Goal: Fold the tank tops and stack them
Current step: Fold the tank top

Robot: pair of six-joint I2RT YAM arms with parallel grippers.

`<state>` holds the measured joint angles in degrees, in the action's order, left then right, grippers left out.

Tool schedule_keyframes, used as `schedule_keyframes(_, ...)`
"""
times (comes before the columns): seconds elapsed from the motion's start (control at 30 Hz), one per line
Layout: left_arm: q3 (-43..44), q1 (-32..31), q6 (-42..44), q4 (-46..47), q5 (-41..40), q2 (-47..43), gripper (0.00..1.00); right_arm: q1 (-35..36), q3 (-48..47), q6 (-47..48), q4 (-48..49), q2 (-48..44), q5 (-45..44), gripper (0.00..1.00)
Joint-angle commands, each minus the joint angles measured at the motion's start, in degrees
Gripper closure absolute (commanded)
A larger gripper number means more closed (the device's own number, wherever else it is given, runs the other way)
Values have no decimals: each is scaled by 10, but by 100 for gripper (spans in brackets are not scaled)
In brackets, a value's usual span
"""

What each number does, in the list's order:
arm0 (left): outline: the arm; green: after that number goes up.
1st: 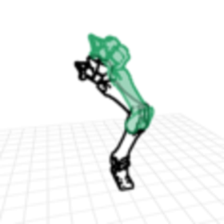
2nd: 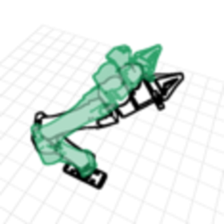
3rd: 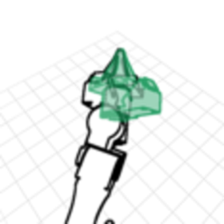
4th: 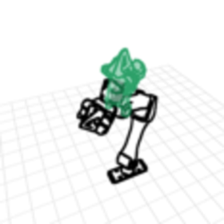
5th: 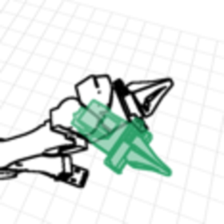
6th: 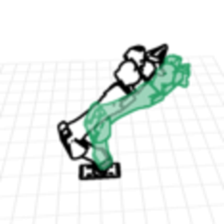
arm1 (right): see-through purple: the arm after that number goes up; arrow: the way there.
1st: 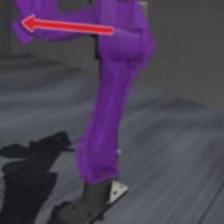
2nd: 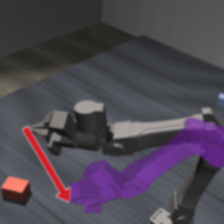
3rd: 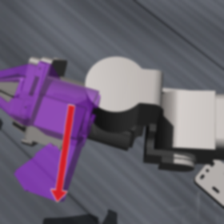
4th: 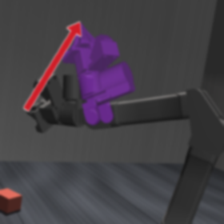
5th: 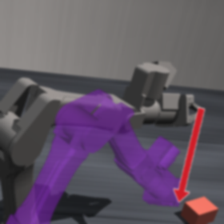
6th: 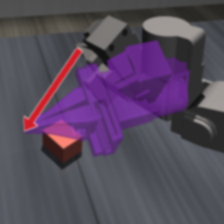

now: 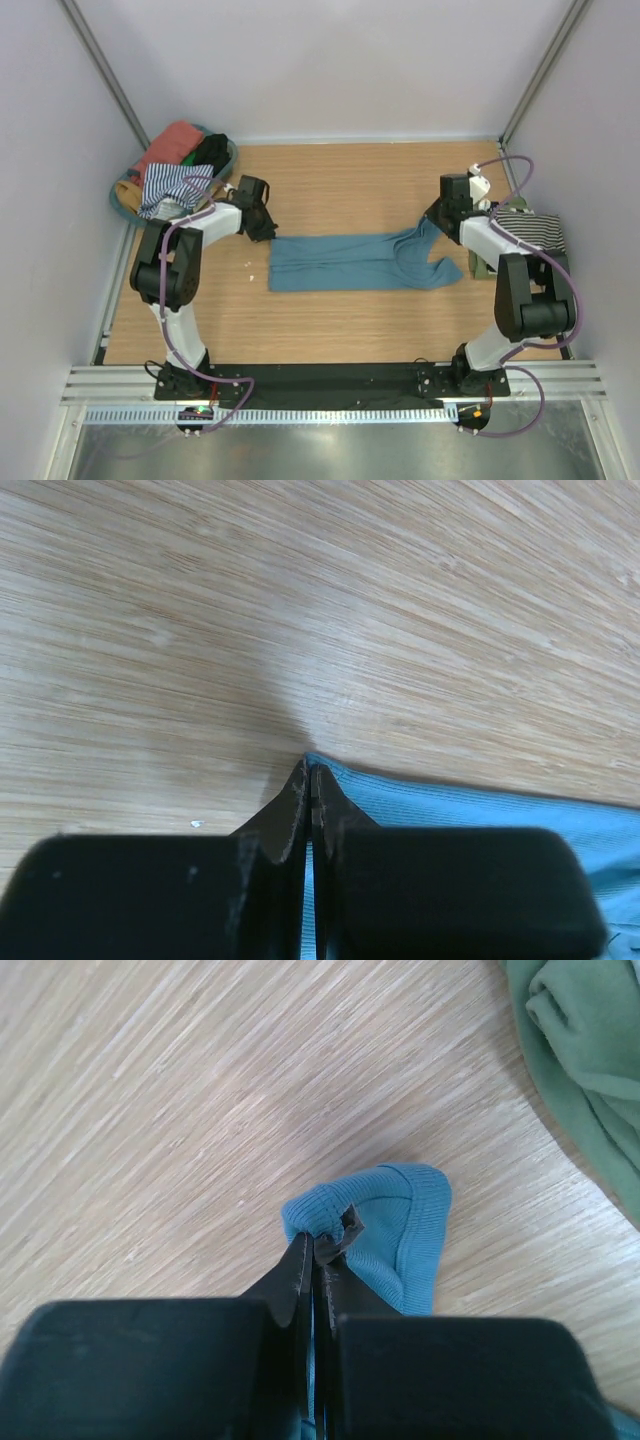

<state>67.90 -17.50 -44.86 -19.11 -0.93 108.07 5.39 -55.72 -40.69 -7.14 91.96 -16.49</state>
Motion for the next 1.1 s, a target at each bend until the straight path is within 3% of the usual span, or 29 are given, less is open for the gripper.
schedule_keyframes(0.0, 3, 21, -3, 7, 8, -8, 100, -22, 61, -12, 149, -37, 58, 99)
schedule_keyframes(0.3, -18, 42, -5, 20, 25, -28, 100, -46, 189, -43, 321, -82, 91, 99)
schedule_keyframes(0.6, -27, 57, -3, 22, 23, -27, 100, -88, 278, -76, 426, -94, 123, 99)
schedule_keyframes(1.07, -42, 82, 1, 23, 23, -37, 100, -119, 353, -96, 470, -108, 116, 96)
